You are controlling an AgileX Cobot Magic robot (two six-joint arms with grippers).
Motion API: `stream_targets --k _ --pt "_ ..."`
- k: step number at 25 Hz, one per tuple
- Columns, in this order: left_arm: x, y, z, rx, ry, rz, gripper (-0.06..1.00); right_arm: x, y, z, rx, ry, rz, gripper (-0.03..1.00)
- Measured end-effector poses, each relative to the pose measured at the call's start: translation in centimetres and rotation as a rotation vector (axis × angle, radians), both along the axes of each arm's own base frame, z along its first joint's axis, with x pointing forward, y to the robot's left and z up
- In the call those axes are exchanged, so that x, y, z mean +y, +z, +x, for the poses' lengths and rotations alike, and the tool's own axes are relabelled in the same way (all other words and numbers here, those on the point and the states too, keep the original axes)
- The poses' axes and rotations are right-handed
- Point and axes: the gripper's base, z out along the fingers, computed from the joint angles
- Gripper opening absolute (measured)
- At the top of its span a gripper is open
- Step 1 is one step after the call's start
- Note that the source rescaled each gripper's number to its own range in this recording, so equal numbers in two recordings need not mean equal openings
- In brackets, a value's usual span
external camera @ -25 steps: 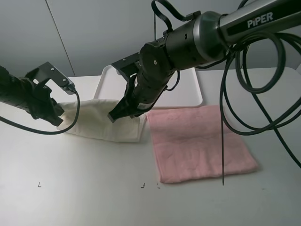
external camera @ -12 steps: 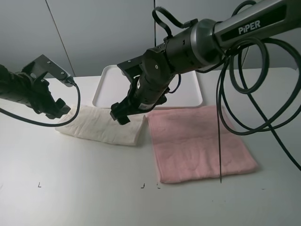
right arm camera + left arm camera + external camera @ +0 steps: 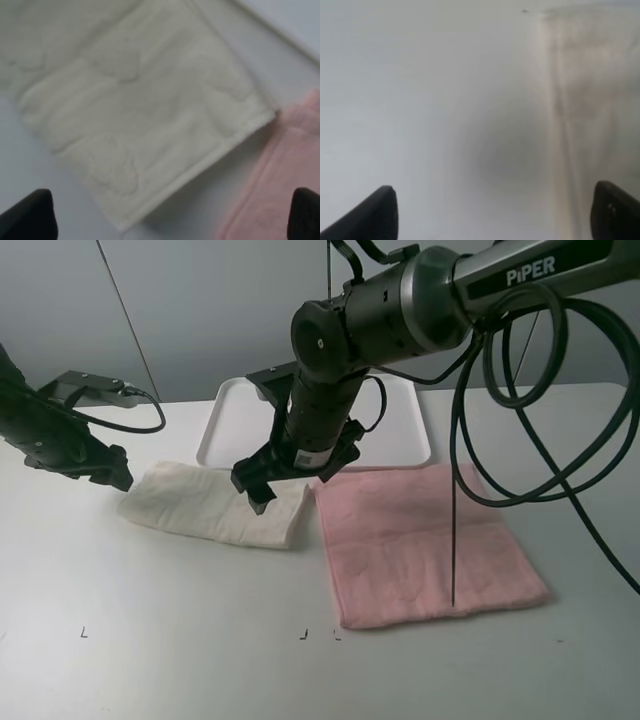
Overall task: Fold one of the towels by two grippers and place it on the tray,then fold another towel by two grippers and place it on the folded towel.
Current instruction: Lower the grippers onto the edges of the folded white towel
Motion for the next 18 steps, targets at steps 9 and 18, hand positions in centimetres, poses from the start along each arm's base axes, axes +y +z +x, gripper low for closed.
stream_targets --k 9,18 --pt "-0.8 -0.7 2.5 0.113 0.049 -0.004 0.98 -0.5 0.0 0.0 0.081 -0.033 0.016 1.00" --pt "-1.3 -3.0 2.6 0.168 0.051 0.014 0.98 -1.6 0.0 0.7 0.118 -0.055 0.017 1.00"
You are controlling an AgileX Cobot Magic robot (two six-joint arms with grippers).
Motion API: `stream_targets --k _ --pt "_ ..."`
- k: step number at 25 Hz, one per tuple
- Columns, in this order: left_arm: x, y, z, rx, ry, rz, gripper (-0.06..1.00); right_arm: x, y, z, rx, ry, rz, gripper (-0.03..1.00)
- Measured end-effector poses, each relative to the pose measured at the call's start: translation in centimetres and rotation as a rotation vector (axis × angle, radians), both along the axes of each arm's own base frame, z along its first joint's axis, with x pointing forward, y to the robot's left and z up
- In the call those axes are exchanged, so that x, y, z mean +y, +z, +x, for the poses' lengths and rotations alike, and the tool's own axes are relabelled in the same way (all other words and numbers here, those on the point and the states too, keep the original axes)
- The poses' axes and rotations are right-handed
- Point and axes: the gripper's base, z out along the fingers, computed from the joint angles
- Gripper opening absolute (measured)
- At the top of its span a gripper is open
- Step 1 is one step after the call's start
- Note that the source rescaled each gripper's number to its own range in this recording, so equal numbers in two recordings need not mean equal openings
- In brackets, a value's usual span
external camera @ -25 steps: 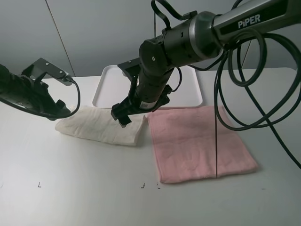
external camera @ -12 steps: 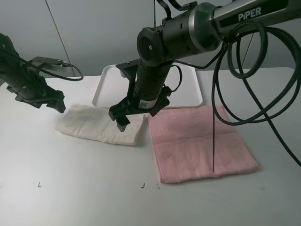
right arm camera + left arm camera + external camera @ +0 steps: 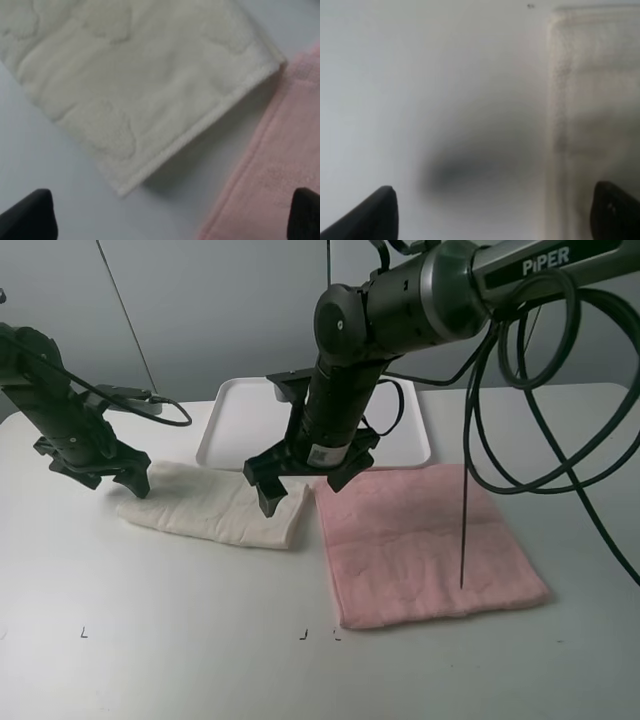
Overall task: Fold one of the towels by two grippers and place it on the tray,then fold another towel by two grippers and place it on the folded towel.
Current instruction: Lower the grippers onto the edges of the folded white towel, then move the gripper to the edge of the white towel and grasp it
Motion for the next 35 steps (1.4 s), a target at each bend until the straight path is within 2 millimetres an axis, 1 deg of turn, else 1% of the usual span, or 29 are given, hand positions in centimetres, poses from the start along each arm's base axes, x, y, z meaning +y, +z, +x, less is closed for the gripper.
stream_targets --k 3,9,15,18,24,30,35 --pt "0.2 -0.6 0.0 0.015 0.026 0.026 0.98 0.1 0.0 0.0 0.006 -0.004 0.007 1.00" --pt "0.4 -0.7 -0.2 0.034 0.043 0.062 0.98 0.3 0.0 0.1 -0.001 -0.024 0.036 1.00" --pt "0.5 -0.9 -0.4 0.063 0.049 0.068 0.98 0.4 -1.7 0.5 0.043 -0.066 0.050 1.00" --pt "0.5 -0.9 -0.4 0.064 0.049 0.068 0.98 1.0 -2.5 0.8 0.076 -0.095 0.076 1.00" --pt "0.5 -0.9 -0.4 0.065 0.048 0.070 0.98 2.2 -3.4 1.6 0.106 -0.141 0.129 1.00" --pt "0.5 -0.9 -0.4 0.065 0.046 0.071 0.98 2.4 -5.5 1.7 0.141 -0.166 0.114 1.00" --pt "0.5 -0.9 -0.4 0.065 0.045 0.072 0.98 2.6 -5.7 1.9 0.133 -0.177 0.126 1.00"
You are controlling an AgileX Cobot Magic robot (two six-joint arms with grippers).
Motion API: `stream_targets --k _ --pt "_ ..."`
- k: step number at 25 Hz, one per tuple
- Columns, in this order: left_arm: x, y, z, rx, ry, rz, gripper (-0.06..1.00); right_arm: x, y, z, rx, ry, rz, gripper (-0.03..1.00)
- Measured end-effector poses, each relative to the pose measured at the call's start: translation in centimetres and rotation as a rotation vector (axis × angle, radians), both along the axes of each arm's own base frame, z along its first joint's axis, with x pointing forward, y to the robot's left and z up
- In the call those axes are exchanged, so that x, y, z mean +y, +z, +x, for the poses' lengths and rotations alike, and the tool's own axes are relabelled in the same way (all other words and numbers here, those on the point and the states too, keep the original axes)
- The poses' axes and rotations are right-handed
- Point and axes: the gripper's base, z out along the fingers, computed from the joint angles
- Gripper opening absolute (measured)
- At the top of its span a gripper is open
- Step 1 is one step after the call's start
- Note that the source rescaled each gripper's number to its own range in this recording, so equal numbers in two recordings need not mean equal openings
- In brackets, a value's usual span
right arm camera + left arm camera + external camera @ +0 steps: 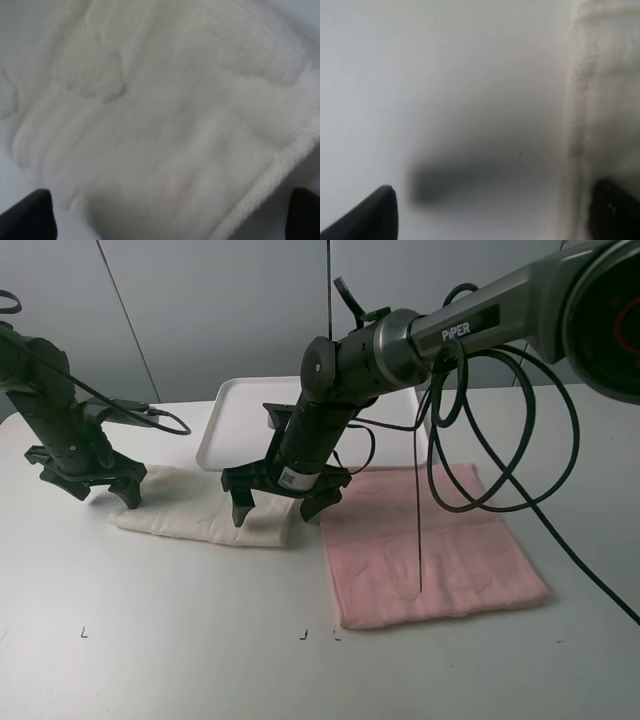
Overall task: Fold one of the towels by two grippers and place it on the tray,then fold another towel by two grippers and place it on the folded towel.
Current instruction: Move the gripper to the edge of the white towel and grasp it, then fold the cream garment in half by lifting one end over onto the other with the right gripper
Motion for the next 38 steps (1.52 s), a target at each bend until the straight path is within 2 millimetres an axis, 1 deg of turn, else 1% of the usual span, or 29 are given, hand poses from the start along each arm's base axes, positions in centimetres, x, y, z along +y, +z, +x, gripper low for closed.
stream_targets --k 3,4,6,7,9,12,13,14,18,21,23,28,30,34,38 --pt "0.0 0.0 0.0 0.000 0.000 0.000 0.98 0.1 -0.2 0.1 -0.001 -0.013 0.009 1.00" --pt "0.0 0.0 0.0 0.000 0.000 0.000 0.98 0.1 -0.2 0.2 -0.003 -0.014 0.010 0.98" --pt "0.0 0.0 0.0 0.000 0.000 0.000 0.98 0.2 -0.5 0.3 -0.006 -0.024 0.010 0.88" --pt "0.0 -0.1 0.0 0.002 0.000 0.000 0.98 0.2 -0.6 0.4 -0.010 -0.030 0.009 0.79" --pt "0.0 -0.1 0.0 0.002 0.000 0.000 0.98 0.2 -1.0 0.4 -0.017 -0.033 0.004 0.58" --pt "0.0 -0.1 0.0 0.002 0.000 0.000 0.98 0.1 -1.5 0.5 -0.023 -0.031 -0.006 0.15" --pt "0.0 -0.1 0.0 0.002 0.000 0.000 0.98 0.1 -1.6 0.5 -0.025 -0.027 -0.007 0.07" --pt "0.0 -0.1 0.0 0.002 0.000 0.000 0.98 0.1 -1.6 0.5 -0.026 -0.026 -0.006 0.04" --pt "0.0 -0.1 0.0 0.002 0.000 0.000 0.98 0.1 -1.6 0.6 -0.035 -0.012 -0.014 0.04" --pt "0.0 -0.1 0.0 0.002 0.000 0.000 0.98 0.1 -1.0 0.6 -0.052 -0.002 -0.012 0.04" --pt "0.0 -0.1 0.0 0.002 0.000 0.000 0.98 0.0 -0.1 0.7 -0.071 0.003 -0.004 0.04" --pt "0.0 -0.1 0.0 0.002 0.000 0.000 0.98 0.1 4.0 0.7 -0.147 0.022 0.047 0.04" --pt "0.0 -0.1 0.0 0.000 0.000 0.000 0.98 0.1 4.9 0.5 -0.148 0.038 0.064 0.04" --pt "0.0 -0.1 0.0 0.000 0.001 -0.002 0.98 0.1 5.0 0.3 -0.124 0.053 0.071 0.04" --pt "0.0 -0.1 0.0 0.000 0.001 -0.002 0.98 0.6 5.3 0.3 -0.118 0.032 0.130 0.04"
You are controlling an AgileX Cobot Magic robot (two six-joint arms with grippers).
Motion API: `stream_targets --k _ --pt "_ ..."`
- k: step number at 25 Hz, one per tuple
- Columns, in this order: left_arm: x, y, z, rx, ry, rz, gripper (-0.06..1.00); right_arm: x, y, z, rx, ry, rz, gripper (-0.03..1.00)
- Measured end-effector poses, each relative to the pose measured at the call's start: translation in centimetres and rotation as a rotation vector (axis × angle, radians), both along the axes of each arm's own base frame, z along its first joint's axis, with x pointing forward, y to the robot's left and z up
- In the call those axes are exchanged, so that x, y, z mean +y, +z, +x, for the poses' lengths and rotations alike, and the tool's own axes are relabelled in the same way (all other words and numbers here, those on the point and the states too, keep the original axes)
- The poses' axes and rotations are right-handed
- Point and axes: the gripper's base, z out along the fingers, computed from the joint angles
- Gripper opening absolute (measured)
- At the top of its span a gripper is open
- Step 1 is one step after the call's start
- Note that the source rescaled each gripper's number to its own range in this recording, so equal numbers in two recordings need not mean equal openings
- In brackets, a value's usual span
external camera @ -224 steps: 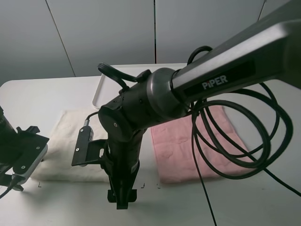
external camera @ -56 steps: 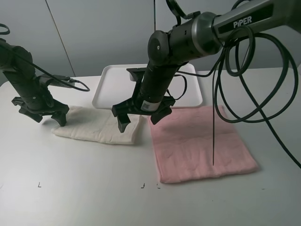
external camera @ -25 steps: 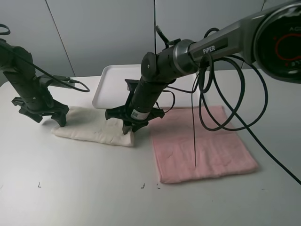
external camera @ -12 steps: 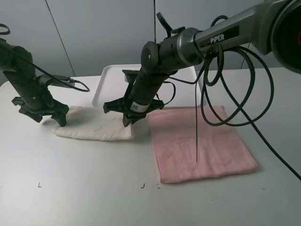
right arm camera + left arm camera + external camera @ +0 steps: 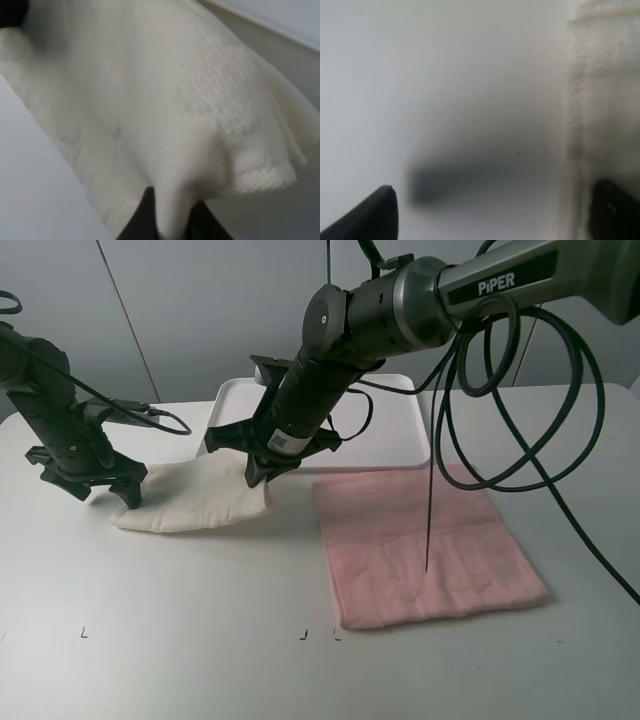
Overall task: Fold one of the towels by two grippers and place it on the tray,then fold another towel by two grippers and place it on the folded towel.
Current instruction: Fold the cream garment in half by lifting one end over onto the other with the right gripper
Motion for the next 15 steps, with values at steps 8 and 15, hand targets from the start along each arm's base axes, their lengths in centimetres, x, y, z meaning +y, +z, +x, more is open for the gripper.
stream_targets --k 8,15 --pt "0.0 0.0 0.0 -0.001 0.012 -0.001 0.98 2.5 0.2 0.8 0.096 -0.010 0.175 0.04" --pt "0.0 0.0 0.0 -0.001 0.012 -0.001 0.98 3.7 -1.8 1.1 0.185 -0.044 0.262 0.04"
